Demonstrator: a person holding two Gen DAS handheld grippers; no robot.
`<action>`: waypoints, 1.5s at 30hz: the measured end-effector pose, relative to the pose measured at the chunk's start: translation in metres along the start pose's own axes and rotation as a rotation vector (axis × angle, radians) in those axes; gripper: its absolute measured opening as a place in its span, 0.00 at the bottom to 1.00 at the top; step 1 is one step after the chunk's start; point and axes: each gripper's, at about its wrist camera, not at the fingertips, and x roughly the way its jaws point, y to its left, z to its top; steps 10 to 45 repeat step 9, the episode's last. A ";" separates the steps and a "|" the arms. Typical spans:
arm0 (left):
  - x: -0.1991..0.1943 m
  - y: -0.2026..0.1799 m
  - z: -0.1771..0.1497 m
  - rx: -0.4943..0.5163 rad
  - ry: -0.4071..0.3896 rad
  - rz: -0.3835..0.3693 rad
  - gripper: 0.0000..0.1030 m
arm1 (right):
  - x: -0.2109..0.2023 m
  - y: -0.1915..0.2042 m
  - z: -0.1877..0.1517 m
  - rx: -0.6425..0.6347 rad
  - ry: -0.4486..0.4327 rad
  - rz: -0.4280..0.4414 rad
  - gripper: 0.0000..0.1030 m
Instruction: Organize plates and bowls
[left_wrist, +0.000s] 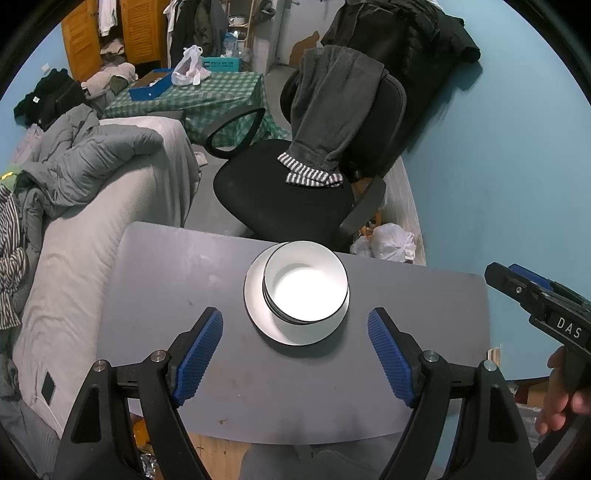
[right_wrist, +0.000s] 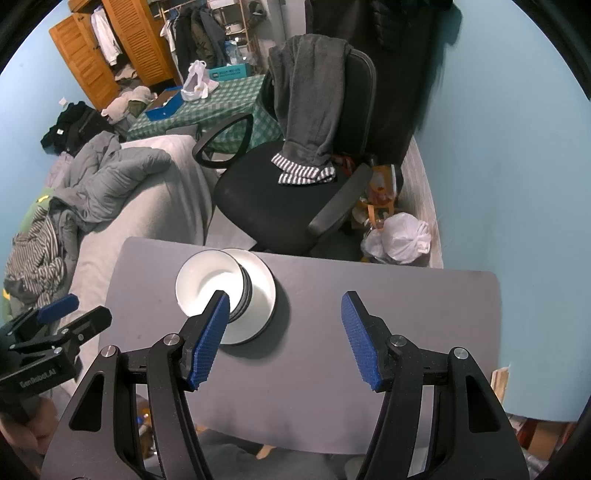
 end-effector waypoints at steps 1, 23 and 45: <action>0.000 0.000 0.000 0.001 0.001 0.001 0.80 | 0.000 0.000 0.000 -0.001 0.000 0.000 0.60; 0.001 -0.001 -0.002 0.004 -0.003 0.012 0.80 | 0.000 0.001 0.000 0.001 0.000 0.001 0.60; 0.001 -0.001 -0.002 0.004 -0.003 0.012 0.80 | 0.000 0.001 0.000 0.001 0.000 0.001 0.60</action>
